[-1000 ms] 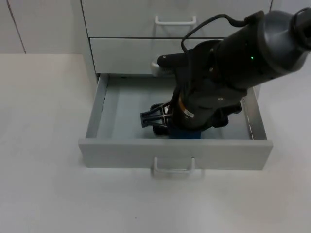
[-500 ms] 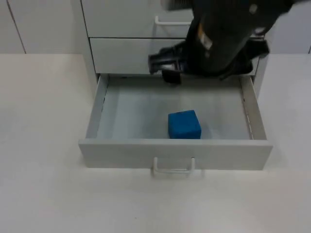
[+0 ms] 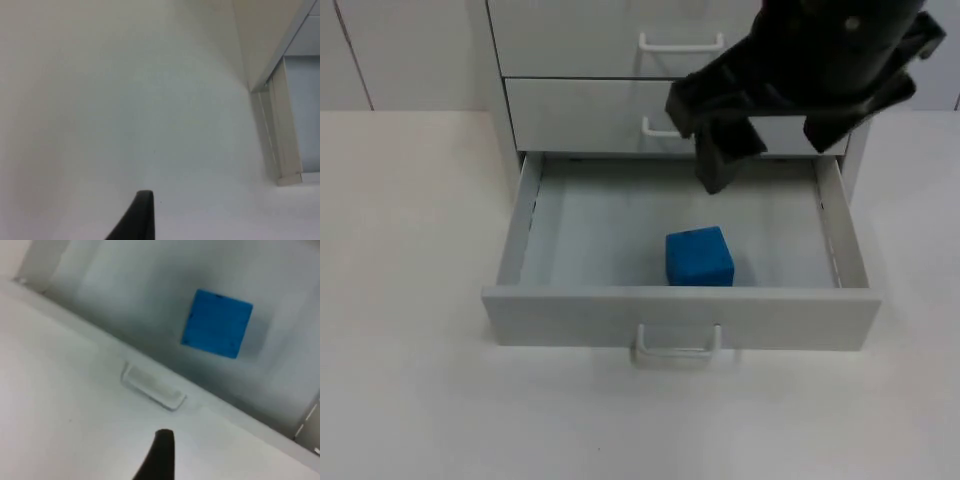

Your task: Open the drawer with the left hand, place the block into the drawer with the right hand, then close the drawer with the left hand.

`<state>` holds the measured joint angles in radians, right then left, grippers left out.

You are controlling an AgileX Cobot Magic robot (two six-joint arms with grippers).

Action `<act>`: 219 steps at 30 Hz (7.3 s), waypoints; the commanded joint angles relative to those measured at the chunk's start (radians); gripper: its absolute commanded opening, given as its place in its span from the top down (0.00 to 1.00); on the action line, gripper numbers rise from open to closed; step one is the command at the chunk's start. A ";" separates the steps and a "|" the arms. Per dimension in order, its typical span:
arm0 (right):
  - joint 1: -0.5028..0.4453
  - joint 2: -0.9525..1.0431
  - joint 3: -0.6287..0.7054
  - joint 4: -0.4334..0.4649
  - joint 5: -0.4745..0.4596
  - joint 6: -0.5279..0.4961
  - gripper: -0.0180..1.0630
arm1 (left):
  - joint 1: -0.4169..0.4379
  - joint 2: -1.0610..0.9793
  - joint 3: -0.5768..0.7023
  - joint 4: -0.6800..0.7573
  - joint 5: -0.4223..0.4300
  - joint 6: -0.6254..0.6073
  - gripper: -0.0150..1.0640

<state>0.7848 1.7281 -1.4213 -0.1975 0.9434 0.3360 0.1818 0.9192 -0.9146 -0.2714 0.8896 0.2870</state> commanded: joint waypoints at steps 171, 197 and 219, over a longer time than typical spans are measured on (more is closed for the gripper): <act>-0.784 -0.499 0.406 0.229 -0.013 -0.373 0.27 | -0.727 1.198 -0.259 0.279 -1.064 0.540 0.99; -0.784 -0.499 0.406 0.233 -0.020 -0.373 0.27 | -0.753 1.259 -0.299 -0.345 -1.315 1.036 0.99; -0.772 -0.499 0.406 0.292 -0.028 -0.436 0.27 | -0.822 0.727 -0.097 -0.834 -0.735 1.054 0.99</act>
<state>0.0040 1.2379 -1.0168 0.0680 0.9231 -0.0656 -0.6388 1.7291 -1.0484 -1.0957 0.0988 1.3889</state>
